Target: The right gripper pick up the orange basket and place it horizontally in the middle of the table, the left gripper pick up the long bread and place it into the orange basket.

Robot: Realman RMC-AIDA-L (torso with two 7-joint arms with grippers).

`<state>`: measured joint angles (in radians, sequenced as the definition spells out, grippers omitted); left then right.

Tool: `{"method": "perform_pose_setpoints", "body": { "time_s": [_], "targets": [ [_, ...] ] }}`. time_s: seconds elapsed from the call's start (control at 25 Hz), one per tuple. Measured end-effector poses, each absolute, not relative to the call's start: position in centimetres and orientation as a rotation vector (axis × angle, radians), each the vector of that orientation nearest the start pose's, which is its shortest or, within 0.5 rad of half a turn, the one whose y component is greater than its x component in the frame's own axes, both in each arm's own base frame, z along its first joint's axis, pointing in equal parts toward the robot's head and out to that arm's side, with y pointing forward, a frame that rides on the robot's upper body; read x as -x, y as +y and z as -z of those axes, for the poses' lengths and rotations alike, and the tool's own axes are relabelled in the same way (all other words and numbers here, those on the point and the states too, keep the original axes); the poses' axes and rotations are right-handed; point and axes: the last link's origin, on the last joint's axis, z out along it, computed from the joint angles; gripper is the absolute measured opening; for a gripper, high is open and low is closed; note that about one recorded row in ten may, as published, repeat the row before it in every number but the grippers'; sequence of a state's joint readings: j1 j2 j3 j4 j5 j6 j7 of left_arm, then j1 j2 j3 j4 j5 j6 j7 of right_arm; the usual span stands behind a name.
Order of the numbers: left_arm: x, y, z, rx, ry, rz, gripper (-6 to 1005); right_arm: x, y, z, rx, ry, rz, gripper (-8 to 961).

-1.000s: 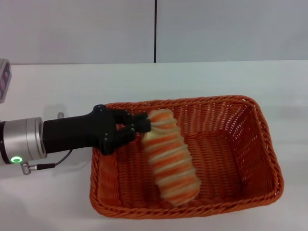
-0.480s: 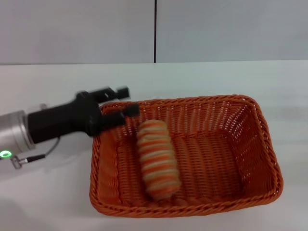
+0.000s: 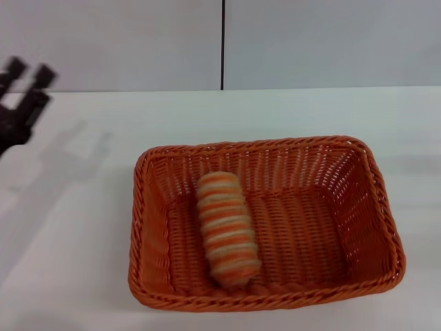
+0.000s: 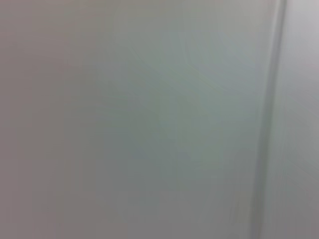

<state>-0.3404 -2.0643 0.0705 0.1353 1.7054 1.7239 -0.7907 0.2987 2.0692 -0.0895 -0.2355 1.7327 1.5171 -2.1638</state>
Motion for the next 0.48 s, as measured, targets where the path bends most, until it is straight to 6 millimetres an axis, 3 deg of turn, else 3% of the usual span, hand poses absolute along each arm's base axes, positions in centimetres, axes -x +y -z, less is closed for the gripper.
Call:
{"method": "perform_pose_setpoints", "body": {
  "time_s": [0.12, 0.2, 0.48],
  "targets": [
    [32.7, 25.4, -2.9, 1.667, -0.514, 1.224, 603, -37.4, 26.7, -7.4, 1.413, 0.782, -1.179, 441],
    [33.2, 24.4, -2.8, 1.52, -0.394, 1.09, 604, -37.5, 26.7, -7.5, 1.404, 0.783, -1.18, 441],
    [33.2, 24.1, -2.6, 1.431, -0.284, 0.94, 606, -37.6, 26.7, -7.5, 1.396, 0.788, -1.178, 441]
  ]
}}
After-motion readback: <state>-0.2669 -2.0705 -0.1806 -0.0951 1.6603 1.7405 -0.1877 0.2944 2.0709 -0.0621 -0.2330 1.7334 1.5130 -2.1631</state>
